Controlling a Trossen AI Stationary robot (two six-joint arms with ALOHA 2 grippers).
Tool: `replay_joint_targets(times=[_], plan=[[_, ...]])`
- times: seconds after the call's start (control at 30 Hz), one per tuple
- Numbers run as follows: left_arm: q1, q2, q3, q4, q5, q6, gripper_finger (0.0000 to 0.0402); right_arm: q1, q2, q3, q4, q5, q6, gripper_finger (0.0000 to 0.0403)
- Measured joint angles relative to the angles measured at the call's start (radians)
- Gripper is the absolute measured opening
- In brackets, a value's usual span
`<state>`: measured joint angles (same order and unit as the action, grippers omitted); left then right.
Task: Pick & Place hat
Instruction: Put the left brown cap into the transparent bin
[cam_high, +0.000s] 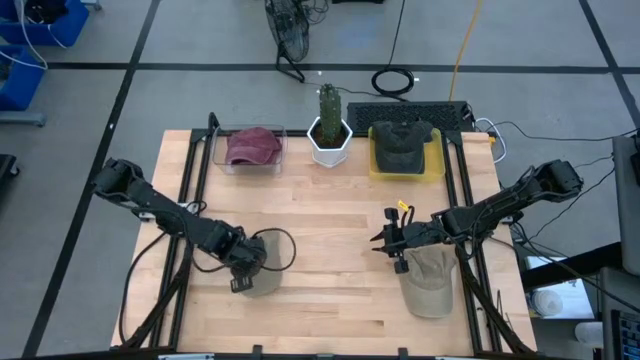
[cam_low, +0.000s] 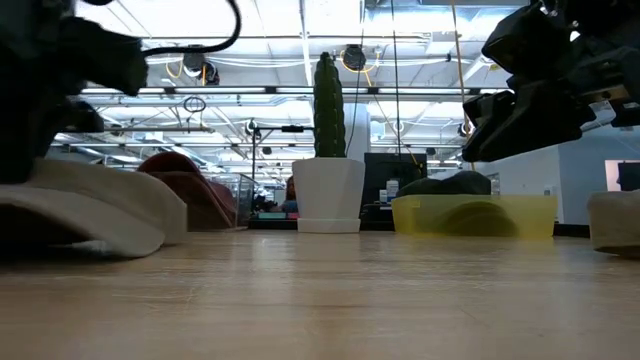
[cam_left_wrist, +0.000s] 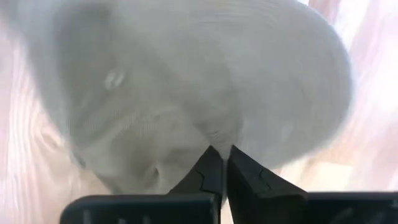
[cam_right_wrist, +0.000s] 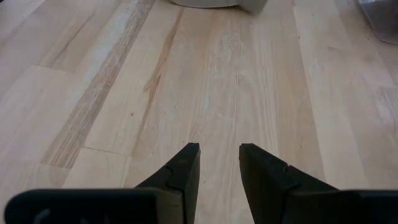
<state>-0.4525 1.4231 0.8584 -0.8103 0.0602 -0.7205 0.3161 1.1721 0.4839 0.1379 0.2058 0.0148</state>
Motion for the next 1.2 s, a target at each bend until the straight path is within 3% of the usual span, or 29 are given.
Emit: replay_joint_targets(times=[0.13, 0.27, 0.63, 0.87, 1.2], plan=[[0.058, 0.000, 0.048, -0.026, 0.037, 0.085, 0.0013, 0.000, 0.000, 0.000, 0.000, 0.000, 0.000, 0.0100], [0.123, 0.000, 0.136, -0.157, 0.040, 0.210, 0.0008, 0.000, 0.000, 0.000, 0.000, 0.001, 0.000, 0.0100], [0.304, 0.000, 0.512, -0.683, -0.184, 0.657, 0.0005, 0.000, 0.000, 0.000, 0.000, 0.001, 0.000, 0.0100], [0.509, -0.003, 0.694, -0.733, -0.243, 0.832, 0.0005, 0.000, 0.000, 0.000, 0.000, 0.002, 0.000, 0.0100], [0.865, -0.005, 0.712, -0.763, -0.127, 1.117, 0.0006, 0.000, 0.000, 0.000, 0.001, 0.002, -0.010, 0.0100]])
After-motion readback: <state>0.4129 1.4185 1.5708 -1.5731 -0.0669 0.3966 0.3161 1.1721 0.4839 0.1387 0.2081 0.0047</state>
